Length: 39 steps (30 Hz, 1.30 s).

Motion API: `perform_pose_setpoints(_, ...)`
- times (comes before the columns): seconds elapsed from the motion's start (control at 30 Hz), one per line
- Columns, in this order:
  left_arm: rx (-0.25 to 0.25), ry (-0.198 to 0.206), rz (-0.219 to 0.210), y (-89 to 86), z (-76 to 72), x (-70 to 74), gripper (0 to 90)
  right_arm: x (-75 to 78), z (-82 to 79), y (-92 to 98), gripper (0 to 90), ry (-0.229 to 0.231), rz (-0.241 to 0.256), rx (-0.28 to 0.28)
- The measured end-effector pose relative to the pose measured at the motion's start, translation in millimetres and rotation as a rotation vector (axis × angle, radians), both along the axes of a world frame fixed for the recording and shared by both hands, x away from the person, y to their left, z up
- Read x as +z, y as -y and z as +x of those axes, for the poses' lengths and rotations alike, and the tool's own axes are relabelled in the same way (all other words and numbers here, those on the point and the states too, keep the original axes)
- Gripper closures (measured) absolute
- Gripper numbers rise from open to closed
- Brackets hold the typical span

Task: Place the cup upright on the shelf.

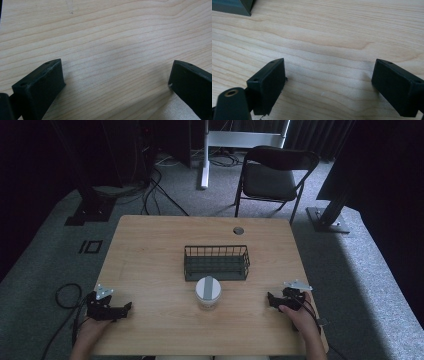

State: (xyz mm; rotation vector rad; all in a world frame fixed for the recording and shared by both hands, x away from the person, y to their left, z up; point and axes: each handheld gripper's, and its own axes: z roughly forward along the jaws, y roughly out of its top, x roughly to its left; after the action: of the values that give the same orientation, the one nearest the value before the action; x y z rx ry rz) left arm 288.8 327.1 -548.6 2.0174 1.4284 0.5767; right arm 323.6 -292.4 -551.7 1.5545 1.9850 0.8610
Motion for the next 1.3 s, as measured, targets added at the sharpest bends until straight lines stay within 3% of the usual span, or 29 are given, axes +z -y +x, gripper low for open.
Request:
perform_pose_setpoints(1.03,-0.005,0.000,0.002,0.7,-0.2,-0.1,0.1,0.2,0.0,-2.5,12.9,0.015,-0.013,0.028)
perform_pose_setpoints(1.3,-0.005,0.000,0.002,0.7,-0.2,0.0,0.1,1.1,-1.2,-8.0,12.6,0.033,0.015,0.051)
